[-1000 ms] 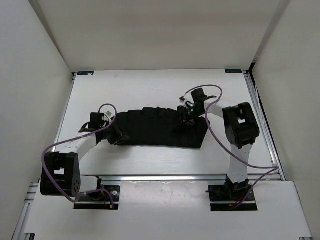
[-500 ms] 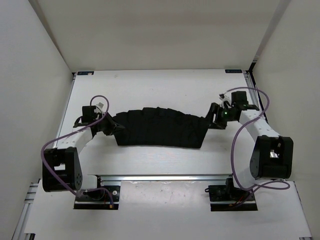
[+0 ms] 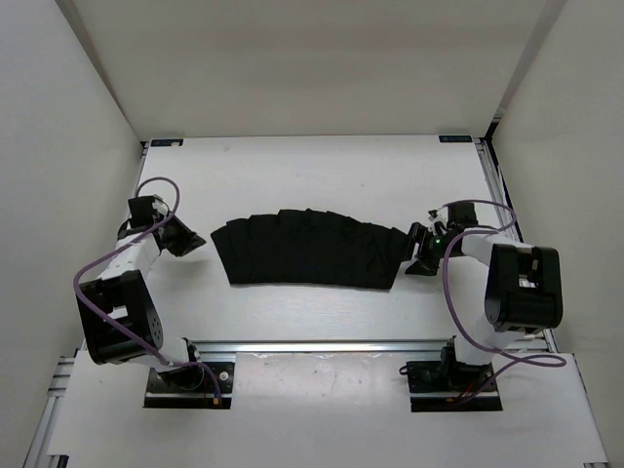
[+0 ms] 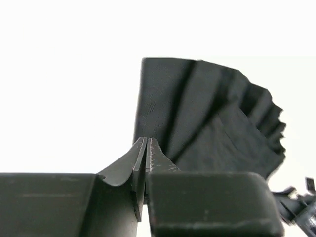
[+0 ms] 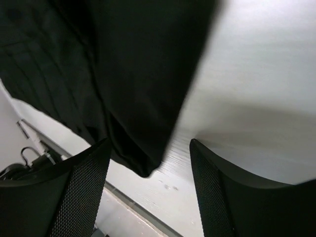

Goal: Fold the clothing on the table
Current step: Fold the skirt

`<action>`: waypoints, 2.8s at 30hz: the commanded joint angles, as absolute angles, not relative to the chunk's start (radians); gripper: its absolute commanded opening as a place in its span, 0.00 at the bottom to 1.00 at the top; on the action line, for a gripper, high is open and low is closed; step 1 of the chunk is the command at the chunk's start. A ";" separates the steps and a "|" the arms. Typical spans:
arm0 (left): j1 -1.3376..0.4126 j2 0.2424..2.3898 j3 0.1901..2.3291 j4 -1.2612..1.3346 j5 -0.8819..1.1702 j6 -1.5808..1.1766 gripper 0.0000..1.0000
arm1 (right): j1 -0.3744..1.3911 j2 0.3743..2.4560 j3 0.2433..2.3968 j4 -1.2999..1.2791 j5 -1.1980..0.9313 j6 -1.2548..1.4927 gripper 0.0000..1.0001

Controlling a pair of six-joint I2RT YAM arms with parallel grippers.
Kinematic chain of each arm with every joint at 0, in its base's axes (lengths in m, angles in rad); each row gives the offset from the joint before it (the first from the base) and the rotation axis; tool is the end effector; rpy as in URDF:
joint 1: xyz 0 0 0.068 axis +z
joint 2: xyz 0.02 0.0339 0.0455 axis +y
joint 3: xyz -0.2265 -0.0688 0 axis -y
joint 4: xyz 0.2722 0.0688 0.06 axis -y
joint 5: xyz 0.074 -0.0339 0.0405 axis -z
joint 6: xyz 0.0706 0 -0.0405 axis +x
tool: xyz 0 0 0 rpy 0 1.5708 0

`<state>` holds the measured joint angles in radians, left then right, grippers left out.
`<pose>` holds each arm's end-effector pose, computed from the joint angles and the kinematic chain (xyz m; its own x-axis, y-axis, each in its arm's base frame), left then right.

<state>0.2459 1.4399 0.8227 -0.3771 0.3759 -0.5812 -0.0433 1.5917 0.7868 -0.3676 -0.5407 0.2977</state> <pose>0.3199 0.0536 0.1124 -0.6619 -0.6926 -0.2866 -0.4735 0.6827 -0.5565 0.3101 0.0229 0.0614 -0.9280 0.2919 -0.2316 0.1149 0.8154 0.5673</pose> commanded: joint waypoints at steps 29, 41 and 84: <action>-0.024 1.503 0.587 -0.181 0.291 -0.699 0.10 | 0.117 1.867 0.756 0.080 -0.876 0.508 0.00; -0.373 1.542 0.618 -0.167 0.348 -0.802 0.11 | -0.153 1.603 0.813 -0.489 -0.658 0.181 0.00; -0.311 1.537 0.657 -0.169 0.348 -0.802 0.12 | 0.634 2.160 1.669 -0.336 -1.020 0.552 0.00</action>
<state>-0.3214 1.5700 0.6609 -0.1539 0.3672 -0.8124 0.6136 2.1429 1.6325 -0.3973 -0.9489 0.5037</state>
